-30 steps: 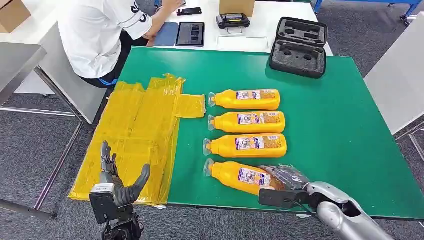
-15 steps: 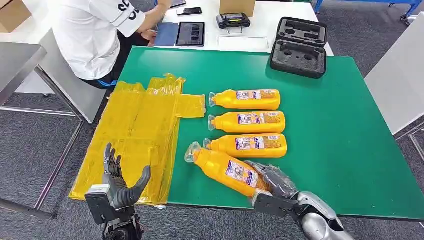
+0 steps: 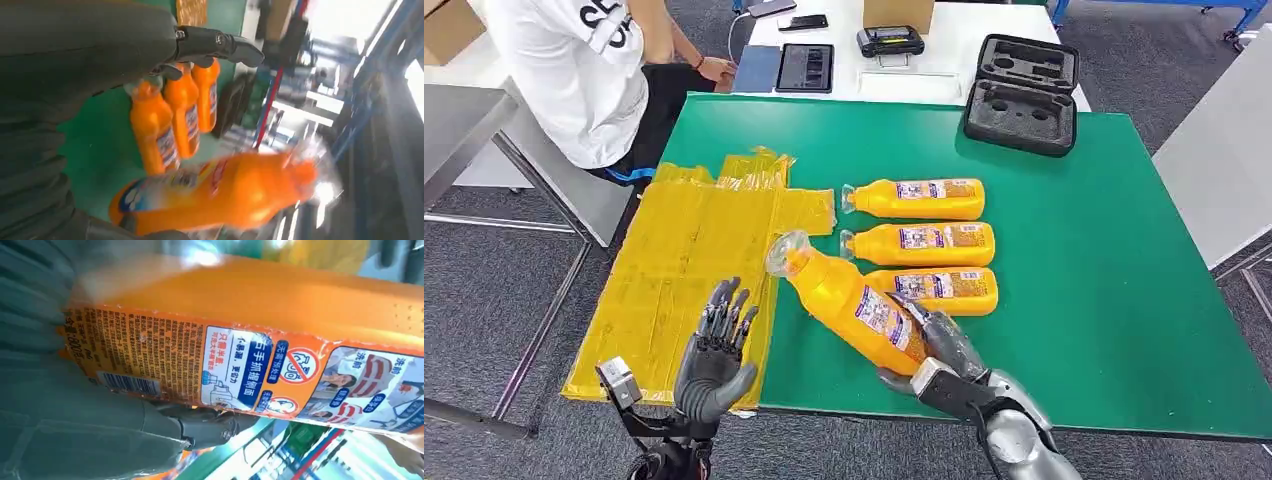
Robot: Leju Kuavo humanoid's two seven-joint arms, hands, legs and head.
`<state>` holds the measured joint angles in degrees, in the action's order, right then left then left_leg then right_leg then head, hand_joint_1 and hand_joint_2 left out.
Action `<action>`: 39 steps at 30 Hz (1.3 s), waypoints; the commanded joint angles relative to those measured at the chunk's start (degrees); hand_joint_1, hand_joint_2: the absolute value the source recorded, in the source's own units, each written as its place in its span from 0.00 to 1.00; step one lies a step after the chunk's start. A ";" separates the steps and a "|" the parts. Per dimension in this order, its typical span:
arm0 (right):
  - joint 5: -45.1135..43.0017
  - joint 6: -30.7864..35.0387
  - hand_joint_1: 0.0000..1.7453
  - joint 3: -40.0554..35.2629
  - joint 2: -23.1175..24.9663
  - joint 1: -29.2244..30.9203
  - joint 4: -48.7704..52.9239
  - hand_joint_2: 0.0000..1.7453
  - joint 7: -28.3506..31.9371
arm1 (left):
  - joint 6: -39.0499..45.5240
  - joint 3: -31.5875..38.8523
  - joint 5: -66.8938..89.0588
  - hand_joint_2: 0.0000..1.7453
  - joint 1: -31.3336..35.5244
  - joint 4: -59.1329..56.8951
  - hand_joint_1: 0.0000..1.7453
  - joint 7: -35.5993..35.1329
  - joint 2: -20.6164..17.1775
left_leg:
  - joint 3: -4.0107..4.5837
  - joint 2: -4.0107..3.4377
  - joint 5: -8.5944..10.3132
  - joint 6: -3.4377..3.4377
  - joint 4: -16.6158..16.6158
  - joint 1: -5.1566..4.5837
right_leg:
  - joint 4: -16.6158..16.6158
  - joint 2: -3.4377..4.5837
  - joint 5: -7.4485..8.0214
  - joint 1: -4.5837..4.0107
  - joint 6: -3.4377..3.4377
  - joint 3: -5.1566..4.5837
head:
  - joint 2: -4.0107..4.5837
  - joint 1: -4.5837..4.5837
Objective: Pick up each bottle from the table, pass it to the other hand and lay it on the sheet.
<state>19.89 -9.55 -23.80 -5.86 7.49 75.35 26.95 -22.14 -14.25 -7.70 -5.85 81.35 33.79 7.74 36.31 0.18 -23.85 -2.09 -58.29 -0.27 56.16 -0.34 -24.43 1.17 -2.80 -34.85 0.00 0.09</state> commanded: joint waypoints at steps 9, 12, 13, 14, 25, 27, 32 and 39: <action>-1.74 -4.26 1.00 -2.72 9.86 8.48 -19.69 1.00 3.29 | -7.21 -2.42 5.29 1.00 5.32 -10.51 0.00 0.42 -0.62 | -0.46 -0.14 -0.11 0.15 0.09 0.08 | -0.11 0.15 -0.06 -0.09 0.17 0.42 | 0.00 0.00; -2.82 -6.00 1.00 -3.99 10.05 8.86 -20.86 1.00 3.95 | -6.71 -2.73 4.93 1.00 6.06 -12.02 0.00 -1.14 -0.62 | -0.51 -0.14 -0.15 0.15 0.08 0.10 | -0.11 0.15 -0.10 -0.11 0.16 0.47 | 0.00 0.02; -3.49 -7.51 1.00 -4.74 10.32 8.74 -21.32 1.00 3.69 | -6.25 -2.72 4.68 1.00 6.33 -12.57 0.00 -1.57 -0.56 | -0.21 -0.04 -0.02 0.08 0.07 0.03 | -0.07 0.04 -0.02 -0.04 0.08 0.19 | 0.00 0.02; -4.32 -7.98 1.00 -5.19 10.59 8.29 -21.53 1.00 3.41 | -5.66 -2.83 4.49 1.00 6.77 -13.38 0.00 -1.95 -0.48 | -0.39 -0.08 -0.09 0.12 0.07 0.07 | -0.09 0.08 -0.07 -0.08 0.13 0.37 | 0.00 0.02; -5.08 -7.18 1.00 -9.66 10.94 8.35 -24.77 1.00 3.59 | -6.73 -3.48 0.59 1.00 8.86 -17.33 0.00 -4.59 -0.05 | -0.57 -0.05 -0.18 0.18 0.05 0.13 | -0.10 0.06 -0.15 -0.13 0.20 0.57 | 0.00 0.00; -4.96 -7.20 1.00 -10.89 11.34 7.62 -25.11 1.00 3.53 | -6.90 -3.49 -0.78 1.00 10.03 -19.29 0.00 -4.52 0.11 | -0.40 0.01 -0.10 0.14 0.05 0.08 | -0.08 0.00 -0.10 -0.09 0.15 0.40 | 0.00 0.00; -4.54 -7.23 1.00 -13.72 12.03 7.65 -26.24 1.00 3.38 | -6.16 -3.06 -2.93 1.00 11.56 -22.29 0.00 -4.43 0.34 | -0.19 0.01 -0.01 0.09 0.07 0.04 | -0.07 0.01 -0.02 -0.04 0.09 0.18 | 0.00 0.04; -4.59 -8.83 1.00 -16.23 11.55 10.23 -29.87 1.00 3.27 | -8.73 -2.22 -7.81 1.00 10.90 -21.69 0.00 -5.21 -0.01 | -0.18 -0.03 -0.03 0.08 0.05 0.03 | -0.05 0.05 -0.02 -0.04 0.08 0.15 | 0.00 0.02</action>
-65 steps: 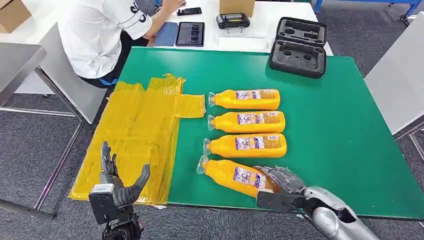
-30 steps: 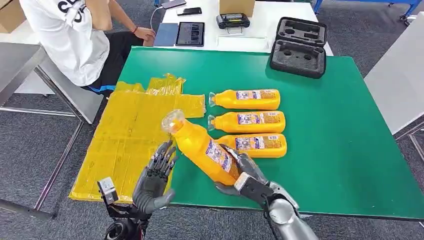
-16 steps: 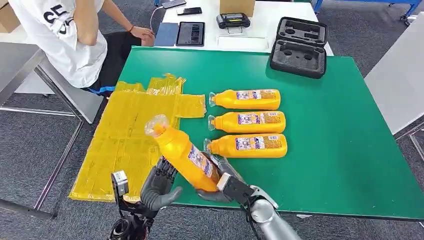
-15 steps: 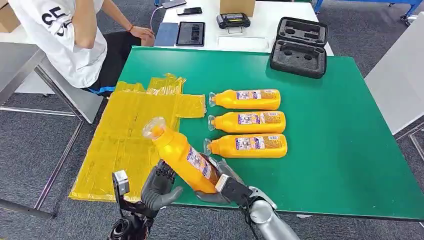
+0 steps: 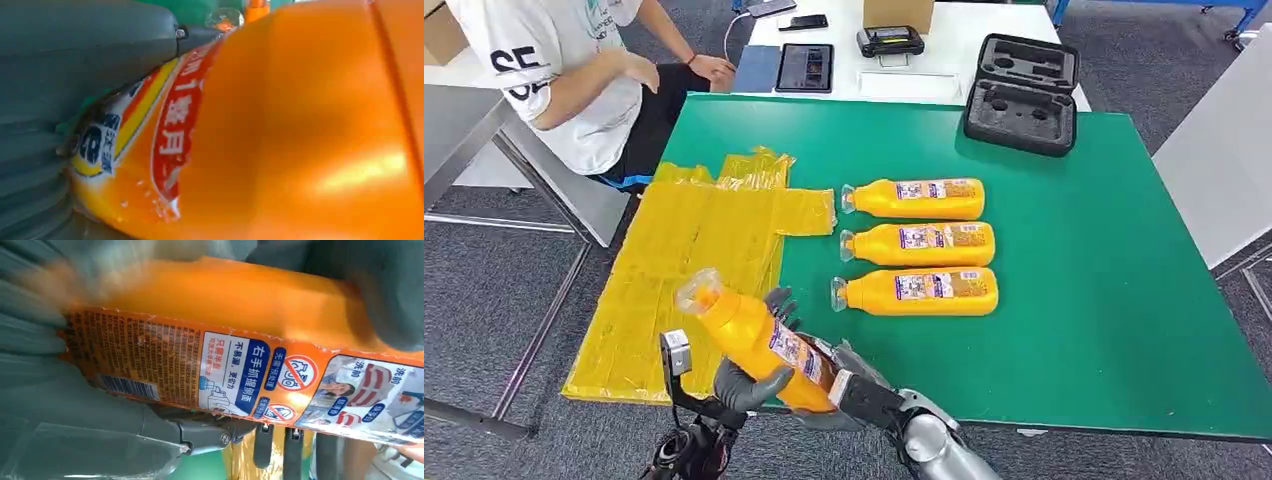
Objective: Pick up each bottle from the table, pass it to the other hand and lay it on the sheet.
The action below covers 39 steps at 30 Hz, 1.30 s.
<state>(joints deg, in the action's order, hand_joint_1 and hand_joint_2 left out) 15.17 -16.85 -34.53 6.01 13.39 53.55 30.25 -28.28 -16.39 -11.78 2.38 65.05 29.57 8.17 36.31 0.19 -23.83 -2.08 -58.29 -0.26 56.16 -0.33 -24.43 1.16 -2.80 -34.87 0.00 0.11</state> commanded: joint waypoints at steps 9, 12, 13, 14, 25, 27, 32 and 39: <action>0.89 -2.30 1.00 -7.93 -0.26 5.42 -10.52 1.00 0.74 | -3.61 0.63 -6.20 1.00 2.13 -4.60 0.00 -1.24 -0.76 | -0.32 0.05 -0.09 0.11 0.04 0.08 | -0.08 -0.05 -0.10 -0.09 0.13 0.35 | 0.00 0.00; 0.95 -2.70 1.00 -8.28 -0.15 6.00 -11.00 1.00 0.53 | -4.53 1.48 -7.47 1.00 1.19 -2.85 0.00 -1.17 -0.76 | -0.49 -0.02 -0.19 0.15 0.03 0.13 | -0.08 0.02 -0.16 -0.13 0.18 0.51 | 0.00 0.00; 0.93 -2.83 1.00 -8.48 -0.21 6.14 -11.15 1.00 0.56 | -5.14 1.85 -8.28 1.00 0.89 -2.28 0.00 -1.53 -0.74 | -0.55 -0.02 -0.21 0.17 0.03 0.14 | -0.09 0.02 -0.18 -0.14 0.19 0.57 | 0.00 0.00; 0.93 -2.85 1.00 -8.51 -0.20 6.18 -11.21 1.00 0.58 | -5.16 1.94 -8.36 1.00 0.84 -2.16 0.00 -1.59 -0.73 | -0.42 0.01 -0.15 0.14 0.04 0.11 | -0.09 -0.01 -0.14 -0.11 0.16 0.44 | 0.00 0.00; 1.06 -3.07 1.00 -8.78 -0.04 6.14 -11.57 1.00 0.68 | -6.74 1.60 -7.48 1.00 0.20 -1.83 0.00 -0.62 -0.39 | -0.57 0.03 -0.23 0.18 0.01 0.14 | -0.07 -0.03 -0.21 -0.14 0.21 0.60 | 0.00 0.02; 1.22 -2.85 1.00 -8.83 -0.17 5.87 -11.48 1.00 0.63 | -5.57 1.47 -5.93 1.00 0.29 -1.13 0.00 -0.13 -0.59 | -0.41 0.04 -0.16 0.13 0.00 0.11 | -0.06 -0.05 -0.16 -0.11 0.16 0.45 | 0.00 0.00; 1.12 -2.74 1.00 -8.64 -0.18 5.78 -11.29 1.00 0.79 | -6.08 0.55 -4.13 1.00 0.22 -0.44 0.00 0.67 -1.10 | -0.35 0.10 -0.14 0.13 0.01 0.11 | -0.06 -0.11 -0.15 -0.11 0.14 0.39 | 0.00 0.02; 1.12 -2.74 1.00 -8.64 -0.18 5.78 -11.29 1.00 0.79 | -6.08 0.55 -4.13 1.00 0.22 -0.44 0.00 0.67 -1.10 | -0.18 0.07 -0.06 0.08 0.02 0.06 | -0.05 -0.08 -0.07 -0.06 0.09 0.20 | 0.00 0.00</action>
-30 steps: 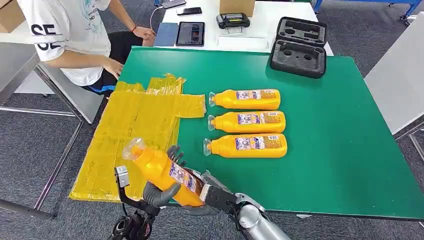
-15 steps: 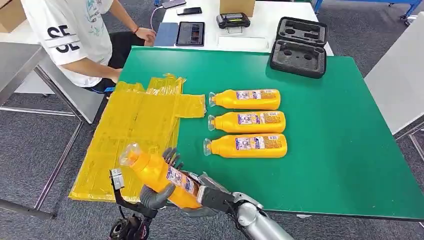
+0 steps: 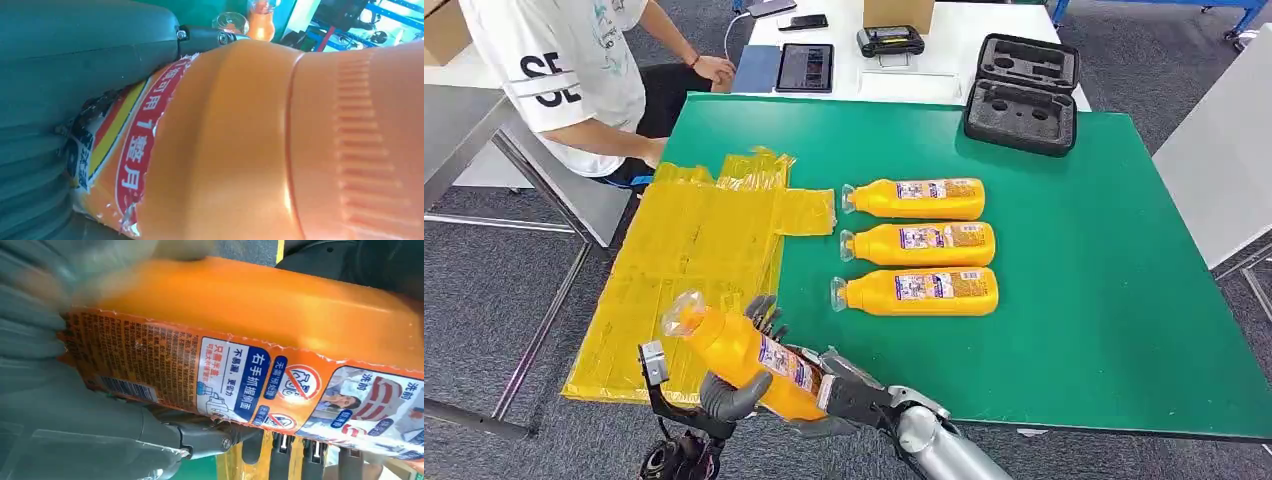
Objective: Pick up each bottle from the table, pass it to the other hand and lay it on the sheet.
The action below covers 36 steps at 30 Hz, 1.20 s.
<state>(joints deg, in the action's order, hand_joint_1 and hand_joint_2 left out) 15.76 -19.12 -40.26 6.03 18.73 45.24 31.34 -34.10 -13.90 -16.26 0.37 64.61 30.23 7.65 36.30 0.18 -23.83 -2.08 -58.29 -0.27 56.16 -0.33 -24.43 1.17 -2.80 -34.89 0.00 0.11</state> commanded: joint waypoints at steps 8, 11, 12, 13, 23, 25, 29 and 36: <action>0.35 -0.68 1.00 -2.91 -0.27 0.48 -3.13 1.00 -0.34 | 1.24 -2.72 4.04 1.00 2.30 -0.48 1.00 2.51 -0.27 | -0.27 0.10 -0.11 0.11 0.00 0.08 | -0.03 -0.10 -0.13 -0.09 0.12 0.32 | 0.00 0.00; 0.35 -0.68 1.00 -2.91 -0.27 0.48 -3.13 1.00 -0.34 | 1.24 -2.72 4.04 1.00 2.30 -0.48 1.00 2.51 -0.27 | -0.21 0.08 -0.07 0.09 0.03 0.07 | -0.05 -0.08 -0.09 -0.07 0.10 0.24 | 0.00 0.00; 0.35 -0.68 1.00 -2.91 -0.27 0.48 -3.13 1.00 -0.34 | 1.24 -2.72 4.04 1.00 2.30 -0.48 1.00 2.51 -0.27 | -0.32 0.08 -0.13 0.12 0.00 0.09 | -0.03 -0.08 -0.14 -0.10 0.14 0.37 | 0.00 0.00; 0.25 -0.66 1.00 -2.89 -0.25 0.47 -3.19 1.00 -0.39 | 2.00 -2.82 5.11 1.00 2.38 -0.31 1.00 2.95 -0.28 | -0.22 0.10 -0.08 0.09 0.02 0.07 | -0.04 -0.10 -0.10 -0.07 0.11 0.27 | 0.00 0.00; 0.23 -0.65 1.00 -2.88 0.05 0.05 -2.46 1.00 -1.31 | 3.19 -2.56 6.99 1.00 2.36 0.20 1.00 4.69 0.07 | -0.32 0.10 -0.14 0.13 -0.01 0.10 | -0.03 -0.10 -0.15 -0.11 0.15 0.37 | 0.00 0.02; 0.30 -0.52 0.89 -2.88 0.07 -0.05 -2.29 1.00 -1.26 | 3.13 -2.59 7.09 1.00 2.38 0.27 1.00 4.77 0.03 | -0.13 0.09 -0.04 0.07 0.01 0.05 | -0.03 -0.09 -0.06 -0.06 0.08 0.16 | 0.00 0.00; -0.69 1.47 0.00 -0.84 0.34 -0.83 -0.10 0.00 -2.60 | 4.08 -2.31 7.52 1.00 1.70 1.05 1.00 4.84 0.05 | -0.15 0.07 -0.07 0.08 0.00 0.06 | -0.02 -0.07 -0.08 -0.07 0.09 0.19 | 0.00 0.00; -2.07 3.41 0.00 1.26 -1.02 -1.19 4.30 0.00 -3.00 | 6.37 -0.82 8.75 1.00 0.80 3.32 1.00 4.40 -0.24 | -0.14 0.05 -0.06 0.07 0.00 0.05 | -0.02 -0.05 -0.07 -0.05 0.08 0.17 | 0.00 0.00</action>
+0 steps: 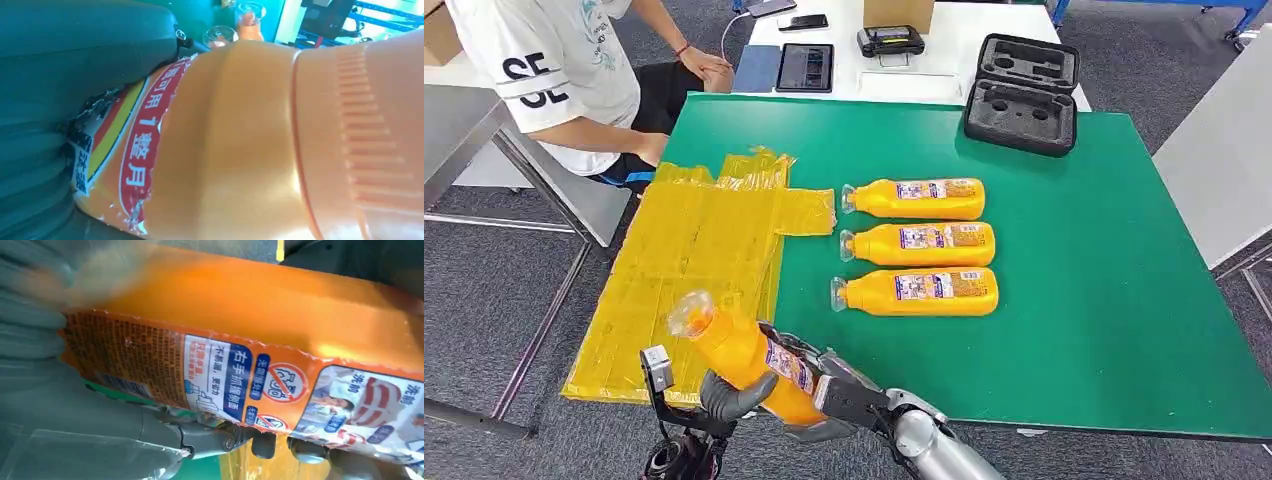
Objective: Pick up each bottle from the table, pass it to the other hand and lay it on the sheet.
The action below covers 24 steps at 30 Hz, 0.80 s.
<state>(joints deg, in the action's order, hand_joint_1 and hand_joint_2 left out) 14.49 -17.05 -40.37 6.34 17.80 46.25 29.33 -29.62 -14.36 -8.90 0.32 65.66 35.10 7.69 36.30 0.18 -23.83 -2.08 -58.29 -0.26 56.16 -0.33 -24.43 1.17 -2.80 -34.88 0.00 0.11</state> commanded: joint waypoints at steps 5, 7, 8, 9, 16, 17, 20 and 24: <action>-1.76 2.91 0.00 3.48 -3.32 -0.77 8.73 0.00 -1.09 | 6.06 2.89 4.35 1.00 -0.14 4.81 1.00 -0.63 -0.61 | -0.14 0.04 -0.06 0.07 0.00 0.06 | -0.03 -0.04 -0.06 -0.06 0.08 0.17 | 0.00 0.02; -1.60 3.46 0.00 4.37 -3.87 -1.42 11.07 0.00 -1.35 | 8.49 4.55 6.32 1.00 -0.55 6.01 1.00 -0.29 -0.80 | -0.16 0.02 -0.08 0.08 -0.01 0.06 | -0.02 -0.01 -0.07 -0.06 0.09 0.19 | 0.00 0.00; -1.51 3.64 0.00 4.84 -4.04 -1.92 12.32 0.00 -1.46 | 10.11 5.58 7.50 1.00 -0.89 6.97 1.00 0.06 -0.71 | -0.08 0.02 -0.04 0.06 0.01 0.04 | -0.02 -0.02 -0.04 -0.04 0.07 0.11 | 0.00 0.04; -1.39 3.79 0.00 5.48 -4.22 -2.55 13.58 0.00 -1.61 | 11.91 6.68 9.06 1.00 -1.21 8.31 1.00 0.39 -0.68 | -0.28 -0.01 -0.14 0.11 -0.01 0.09 | -0.03 0.01 -0.12 -0.09 0.13 0.32 | 0.00 0.02; 0.03 4.92 0.00 7.76 -3.96 -4.27 16.10 0.00 -1.49 | 18.62 13.69 16.30 1.00 -2.11 19.80 1.00 2.51 -1.09 | -0.32 -0.07 -0.22 0.17 -0.09 0.14 | 0.05 0.11 -0.17 -0.15 0.18 0.32 | 0.00 -0.04; 0.02 5.07 0.00 8.07 -3.94 -4.33 16.40 0.00 -1.34 | 19.88 14.14 17.40 1.00 -1.18 20.36 1.00 2.68 -1.82 | -0.17 0.08 -0.12 0.12 -0.06 0.09 | 0.04 -0.04 -0.13 -0.10 0.13 0.20 | 0.00 0.02; 0.08 5.08 0.00 8.79 -4.02 -4.76 18.02 0.00 -1.16 | 24.52 16.44 21.00 1.00 1.26 21.58 1.00 1.64 -3.47 | -0.17 -0.03 -0.10 0.12 -0.04 0.13 | 0.03 0.04 -0.10 -0.12 0.14 0.17 | 0.00 0.00; 0.71 4.86 0.00 9.48 -3.60 -5.93 19.83 0.00 -1.71 | 26.69 17.47 23.10 1.00 2.15 22.10 1.00 1.30 -4.04 | -0.10 0.03 -0.04 0.10 -0.01 0.12 | 0.00 0.00 -0.05 -0.11 0.11 0.12 | 0.00 0.02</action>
<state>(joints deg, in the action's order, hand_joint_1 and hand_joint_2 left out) 14.56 -11.98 -32.92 3.23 12.72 62.71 28.17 -5.47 -1.97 11.47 -0.84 84.73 37.09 6.25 36.31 0.17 -23.81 -2.05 -58.29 -0.22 56.17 -0.30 -24.43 1.13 -2.79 -34.89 0.00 0.13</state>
